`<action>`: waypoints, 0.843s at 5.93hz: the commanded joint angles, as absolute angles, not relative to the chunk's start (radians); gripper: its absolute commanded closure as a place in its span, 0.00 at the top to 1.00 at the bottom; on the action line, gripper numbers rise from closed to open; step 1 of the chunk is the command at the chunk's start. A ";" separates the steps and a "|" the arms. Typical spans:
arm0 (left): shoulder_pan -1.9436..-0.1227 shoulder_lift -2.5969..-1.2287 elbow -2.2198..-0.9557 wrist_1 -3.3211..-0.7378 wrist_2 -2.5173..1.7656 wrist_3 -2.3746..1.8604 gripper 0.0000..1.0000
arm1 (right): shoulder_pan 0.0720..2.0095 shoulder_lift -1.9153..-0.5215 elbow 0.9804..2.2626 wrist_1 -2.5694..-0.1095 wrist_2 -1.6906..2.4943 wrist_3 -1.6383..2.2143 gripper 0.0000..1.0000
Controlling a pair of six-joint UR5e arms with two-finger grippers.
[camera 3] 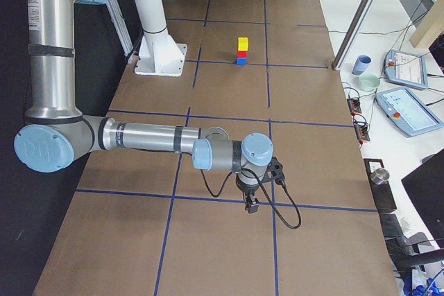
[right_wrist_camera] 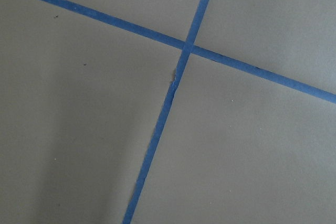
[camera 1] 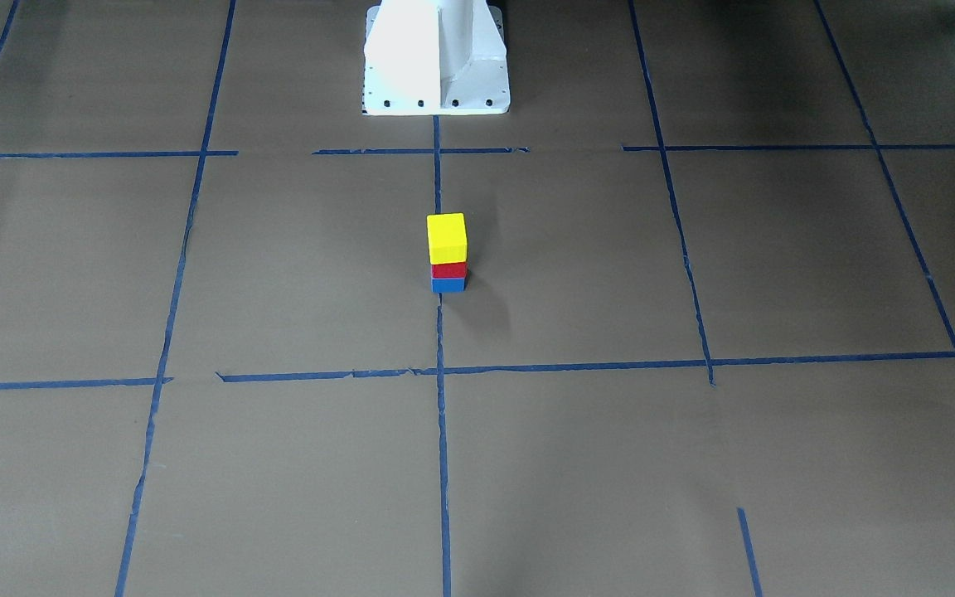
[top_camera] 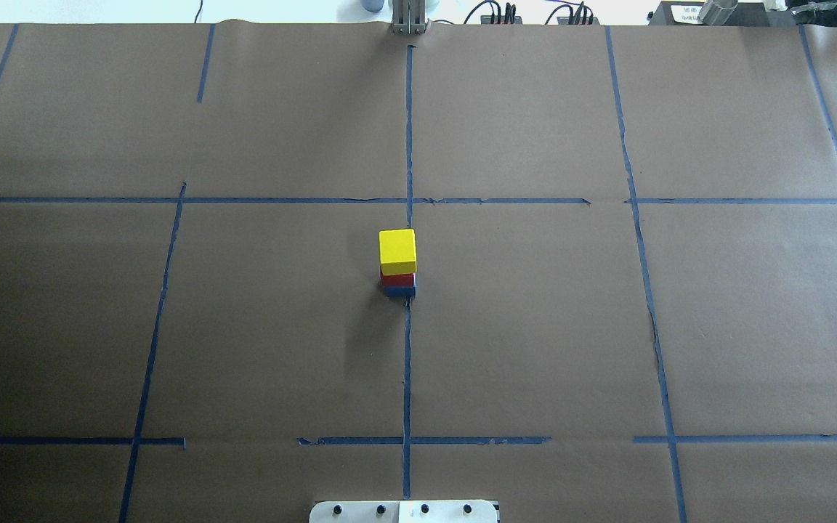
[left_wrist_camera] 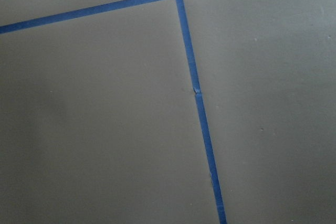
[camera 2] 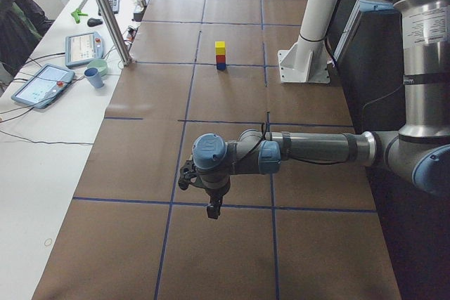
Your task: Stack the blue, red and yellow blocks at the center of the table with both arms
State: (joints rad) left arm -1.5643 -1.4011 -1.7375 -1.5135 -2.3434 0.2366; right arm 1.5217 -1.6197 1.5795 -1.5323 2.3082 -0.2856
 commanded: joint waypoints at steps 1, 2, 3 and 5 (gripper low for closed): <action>-1.565 -1.397 -1.752 -1.514 -2.330 0.239 1.00 | 1.522 -1.620 1.580 -1.531 2.309 -0.275 1.00; -1.565 -1.397 -1.749 -1.513 -2.332 0.239 1.00 | 1.522 -1.620 1.578 -1.531 2.309 -0.275 1.00; -1.565 -1.408 -1.759 -1.514 -2.333 0.239 1.00 | 1.522 -1.620 1.578 -1.531 2.309 -0.275 1.00; -1.565 -1.408 -1.759 -1.514 -2.335 0.239 1.00 | 1.522 -1.620 1.578 -1.531 2.309 -0.275 1.00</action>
State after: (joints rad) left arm -1.5647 -1.4074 -1.7593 -1.5140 -2.3343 0.2393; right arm 1.5217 -1.6199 1.5786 -1.5309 2.3086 -0.2746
